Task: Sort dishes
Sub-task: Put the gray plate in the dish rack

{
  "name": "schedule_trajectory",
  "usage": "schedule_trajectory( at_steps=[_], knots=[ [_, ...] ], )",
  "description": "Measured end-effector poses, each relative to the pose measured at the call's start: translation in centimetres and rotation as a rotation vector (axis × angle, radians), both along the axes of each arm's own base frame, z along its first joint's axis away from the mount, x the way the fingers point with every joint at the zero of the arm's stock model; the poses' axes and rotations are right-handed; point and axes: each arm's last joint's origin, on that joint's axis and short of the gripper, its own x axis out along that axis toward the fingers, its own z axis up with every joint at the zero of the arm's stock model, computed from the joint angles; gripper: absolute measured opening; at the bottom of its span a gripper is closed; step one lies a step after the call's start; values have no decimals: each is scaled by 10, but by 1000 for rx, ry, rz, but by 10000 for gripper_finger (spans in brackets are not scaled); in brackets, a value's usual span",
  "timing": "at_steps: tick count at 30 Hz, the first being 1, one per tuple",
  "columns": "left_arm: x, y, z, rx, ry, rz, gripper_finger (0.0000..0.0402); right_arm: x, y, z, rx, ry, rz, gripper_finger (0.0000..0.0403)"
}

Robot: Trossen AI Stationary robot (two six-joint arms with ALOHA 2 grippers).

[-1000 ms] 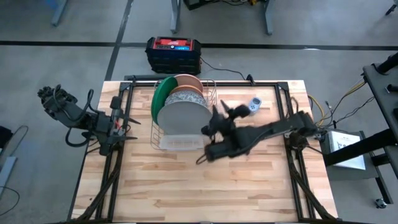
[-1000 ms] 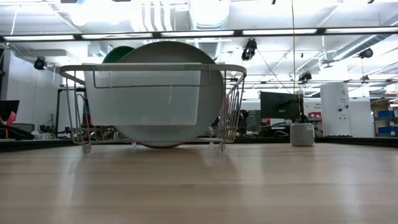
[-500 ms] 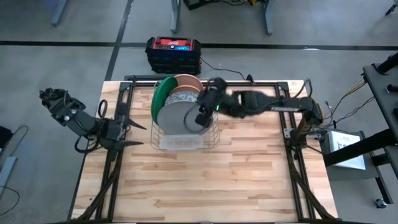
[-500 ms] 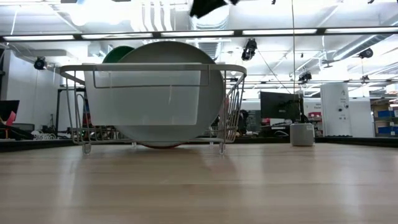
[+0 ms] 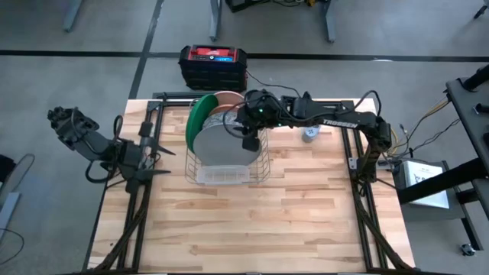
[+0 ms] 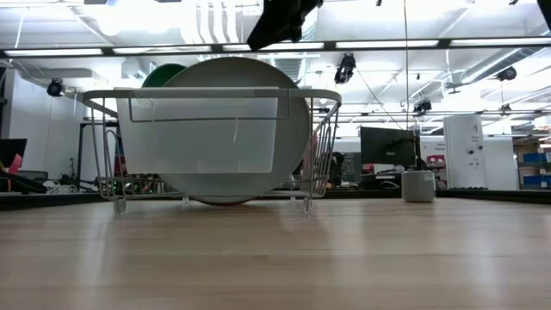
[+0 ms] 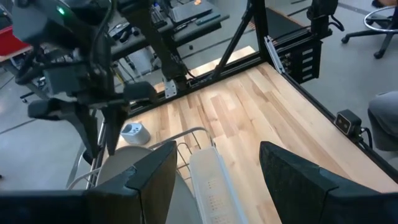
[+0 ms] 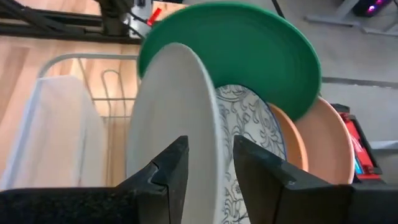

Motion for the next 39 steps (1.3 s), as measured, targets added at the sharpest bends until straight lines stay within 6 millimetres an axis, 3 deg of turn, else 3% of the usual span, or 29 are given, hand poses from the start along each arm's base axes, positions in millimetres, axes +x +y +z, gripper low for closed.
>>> schedule_trajectory(
  at_steps=[6,17,22,27,39],
  knots=[
    [-4,3,1,-6,-8,0,219,1,-11,-13,10,-5,-43,133],
    [-4,3,1,-4,-6,0,219,1,-13,-19,28,1,-77,195],
    [-3,2,0,-3,-4,0,219,3,-13,-36,68,39,-75,208],
    [-3,2,0,-3,-5,0,219,6,-9,-44,103,25,-24,201],
    [-4,3,0,-4,-5,0,219,8,17,-37,89,11,67,150]
  ],
)
